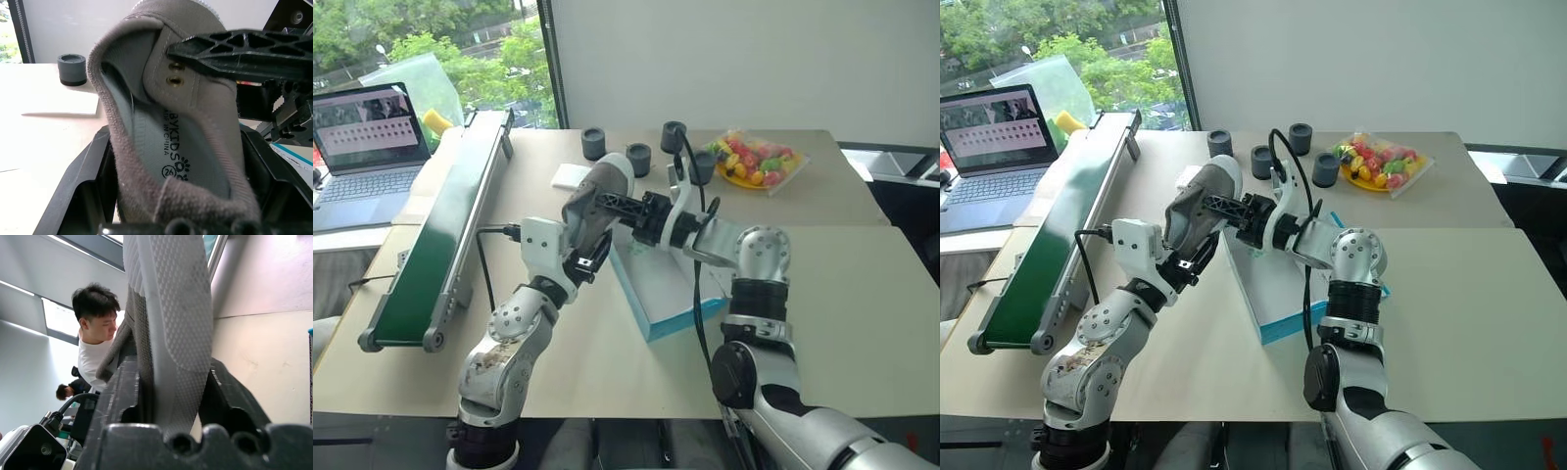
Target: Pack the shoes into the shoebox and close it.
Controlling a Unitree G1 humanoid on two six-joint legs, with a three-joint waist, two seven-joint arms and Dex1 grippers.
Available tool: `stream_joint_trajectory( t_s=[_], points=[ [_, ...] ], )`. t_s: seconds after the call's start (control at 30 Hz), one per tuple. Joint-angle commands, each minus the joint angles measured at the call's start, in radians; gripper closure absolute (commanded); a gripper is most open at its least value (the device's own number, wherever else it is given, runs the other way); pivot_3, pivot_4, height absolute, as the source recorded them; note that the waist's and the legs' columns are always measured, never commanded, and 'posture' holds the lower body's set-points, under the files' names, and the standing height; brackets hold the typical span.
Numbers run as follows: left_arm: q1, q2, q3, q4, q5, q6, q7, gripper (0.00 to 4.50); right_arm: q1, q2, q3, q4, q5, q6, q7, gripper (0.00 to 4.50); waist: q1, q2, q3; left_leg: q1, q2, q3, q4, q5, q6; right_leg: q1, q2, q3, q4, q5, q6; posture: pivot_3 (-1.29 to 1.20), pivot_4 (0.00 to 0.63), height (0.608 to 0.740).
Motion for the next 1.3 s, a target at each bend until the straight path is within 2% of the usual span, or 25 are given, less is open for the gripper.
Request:
stream_joint_trajectory(
  t_s=[0.03,0.2,0.27,0.3,0.33,0.37,0.43,0.5,0.57,0.67,0.77,0.9,0.97,1.1,1.3],
  points=[
    [-0.006,-0.001,0.002,-0.020,0.004,-0.010,0.001,1.58,0.003,0.038,-0.001,-0.059,0.077,0.016,-0.017,3.93,0.000,0.000,0.000,0.000,0.000,0.000,0.000,0.000,0.000,0.000,0.000,0.000,0.000,0.000,0.000,0.00,0.150,0.740],
    [-0.004,0.020,-0.011,-0.010,0.016,-0.012,-0.018,1.58,0.006,0.058,-0.011,-0.061,0.104,0.000,-0.076,3.99,0.000,0.000,0.000,0.000,0.000,0.000,0.000,0.000,0.000,0.000,0.000,0.000,0.000,0.000,0.000,0.00,0.150,0.740],
    [-0.004,0.029,-0.017,-0.010,0.018,-0.023,-0.031,0.83,0.004,0.065,-0.020,-0.060,0.114,-0.022,-0.102,3.99,0.000,0.000,0.000,0.000,0.000,0.000,0.000,0.000,0.000,0.000,0.000,0.000,0.000,0.000,0.000,0.00,0.150,0.740],
    [-0.003,0.033,-0.021,-0.012,0.022,-0.024,-0.035,0.61,0.002,0.068,-0.025,-0.058,0.119,-0.035,-0.115,3.99,0.000,0.000,0.000,0.000,0.000,0.000,0.000,0.000,0.000,0.000,0.000,0.000,0.000,0.000,0.000,0.00,0.150,0.740],
    [-0.001,0.043,-0.027,-0.014,0.037,-0.024,-0.033,0.13,-0.001,0.064,-0.029,-0.055,0.105,-0.073,-0.137,3.99,0.000,0.000,0.000,0.000,0.000,0.000,0.000,0.000,0.000,0.000,0.000,0.000,0.000,0.000,0.000,0.00,0.150,0.740],
    [0.000,0.049,-0.032,-0.015,0.048,-0.025,-0.031,0.06,-0.004,0.059,-0.030,-0.053,0.096,-0.100,-0.153,3.99,0.000,0.000,0.000,0.000,0.000,0.000,0.000,0.000,0.000,0.000,0.000,0.000,0.000,0.000,0.000,0.00,0.150,0.740],
    [0.017,0.070,-0.038,-0.022,0.060,-0.028,-0.040,0.06,-0.021,0.004,-0.005,-0.030,0.016,-0.196,-0.175,3.99,0.001,0.000,0.000,0.000,0.000,0.000,0.000,0.000,0.000,0.000,0.000,0.000,0.000,0.000,0.000,0.00,0.150,0.740],
    [0.063,0.104,-0.042,-0.050,0.065,-0.032,-0.066,0.06,-0.060,-0.100,0.035,0.025,-0.091,-0.312,-0.168,3.99,-0.002,0.000,0.000,0.000,0.000,0.000,0.000,0.000,0.000,0.000,0.000,0.000,0.000,0.000,0.000,0.00,0.150,0.740],
    [0.105,0.122,-0.035,-0.085,0.044,-0.023,-0.089,0.06,-0.107,-0.181,0.051,0.077,-0.127,-0.352,-0.134,3.99,0.002,0.000,0.000,-0.001,-0.001,0.001,0.000,0.000,0.000,-0.002,0.000,0.001,0.000,0.000,0.000,0.00,0.150,0.740],
    [0.158,0.165,-0.030,-0.136,0.028,-0.013,-0.132,0.06,-0.175,-0.313,0.152,0.155,-0.197,-0.313,-0.046,3.99,0.005,0.001,0.001,-0.007,-0.001,0.001,0.000,0.000,0.000,-0.007,0.000,0.001,0.000,0.000,0.000,0.00,0.150,0.740],
    [0.195,0.218,-0.018,-0.178,0.005,-0.008,-0.185,0.06,-0.232,-0.423,0.269,0.214,-0.253,-0.232,0.059,3.99,-0.005,0.001,0.001,-0.006,0.000,0.003,-0.001,0.000,0.000,-0.008,0.000,0.002,0.000,0.000,0.000,0.00,0.150,0.740],
    [0.238,0.332,0.011,-0.213,-0.038,-0.012,-0.301,0.06,-0.329,-0.562,0.496,0.272,-0.294,-0.041,0.276,3.99,-0.006,0.002,0.002,-0.004,0.002,0.006,-0.001,0.000,0.001,-0.006,0.001,0.004,0.000,0.001,-0.001,0.00,0.150,0.740],
    [0.243,0.365,0.022,-0.213,-0.046,-0.022,-0.329,0.06,-0.365,-0.577,0.567,0.313,-0.314,0.026,0.325,3.99,-0.005,0.002,0.002,-0.004,0.003,0.006,0.000,0.000,0.001,-0.007,0.002,0.004,0.000,0.001,-0.001,0.00,0.150,0.740],
    [0.234,0.381,0.021,-0.202,-0.045,-0.033,-0.351,0.06,-0.372,-0.578,0.705,0.374,-0.395,0.008,0.408,3.99,0.000,0.002,0.002,-0.004,0.003,0.006,0.000,0.000,0.001,-0.006,0.001,0.004,-0.001,0.001,-0.001,0.00,0.150,0.740],
    [0.210,0.374,0.022,-0.205,-0.038,-0.028,-0.343,0.06,-0.343,-0.548,0.904,0.519,-0.575,-0.207,0.547,3.99,0.003,0.002,0.002,-0.005,0.002,0.006,0.000,0.000,0.001,-0.007,0.001,0.004,-0.001,0.001,-0.001,0.00,0.150,0.740]
  ],
)
